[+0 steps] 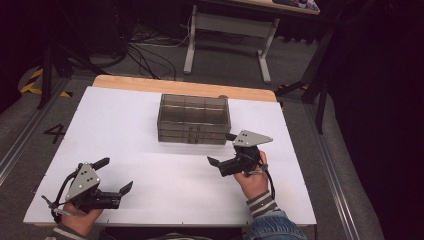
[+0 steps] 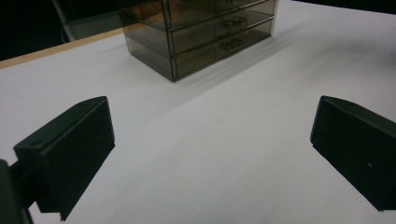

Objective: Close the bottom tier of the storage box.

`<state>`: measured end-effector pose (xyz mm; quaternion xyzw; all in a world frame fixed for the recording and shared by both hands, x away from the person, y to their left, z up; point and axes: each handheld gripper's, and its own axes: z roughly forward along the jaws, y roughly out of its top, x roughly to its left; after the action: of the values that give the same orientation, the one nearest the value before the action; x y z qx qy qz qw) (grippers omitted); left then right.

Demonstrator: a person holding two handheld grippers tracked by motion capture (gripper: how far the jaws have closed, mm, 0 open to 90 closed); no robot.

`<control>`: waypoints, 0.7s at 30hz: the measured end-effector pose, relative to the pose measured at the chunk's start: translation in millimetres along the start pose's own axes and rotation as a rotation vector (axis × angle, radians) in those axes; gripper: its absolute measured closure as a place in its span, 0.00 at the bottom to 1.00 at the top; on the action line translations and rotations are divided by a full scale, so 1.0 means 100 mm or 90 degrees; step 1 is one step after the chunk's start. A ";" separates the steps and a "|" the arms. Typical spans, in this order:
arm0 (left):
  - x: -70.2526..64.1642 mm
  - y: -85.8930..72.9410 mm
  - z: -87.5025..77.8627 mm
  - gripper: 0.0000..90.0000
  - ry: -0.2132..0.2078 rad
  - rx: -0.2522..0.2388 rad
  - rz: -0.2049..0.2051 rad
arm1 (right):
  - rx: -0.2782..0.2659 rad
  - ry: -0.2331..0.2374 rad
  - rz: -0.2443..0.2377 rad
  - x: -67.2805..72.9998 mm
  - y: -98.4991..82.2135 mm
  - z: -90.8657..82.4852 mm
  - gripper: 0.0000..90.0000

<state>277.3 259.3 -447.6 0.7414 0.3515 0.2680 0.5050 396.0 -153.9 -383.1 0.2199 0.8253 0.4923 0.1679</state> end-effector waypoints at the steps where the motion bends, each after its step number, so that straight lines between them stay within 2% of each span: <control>1: 0.00 0.00 0.00 0.01 -0.002 -0.001 -0.001 | -0.010 0.009 0.005 -0.01 -0.02 -0.02 0.00; 6: 0.01 0.01 0.02 0.01 -0.004 -0.001 -0.002 | -0.033 0.014 0.009 -0.01 -0.10 -0.13 0.00; 14: 0.02 0.02 0.06 0.01 -0.010 0.001 0.004 | -0.039 -0.003 0.018 -0.02 -0.30 -0.27 0.00; 21: 0.03 0.03 0.10 0.00 -0.017 0.002 0.006 | -0.046 -0.016 0.046 -0.09 -0.53 -0.37 0.00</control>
<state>287.3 254.8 -448.1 0.7474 0.3420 0.2600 0.5068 374.6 -207.9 -412.7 0.2496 0.7963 0.5248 0.1678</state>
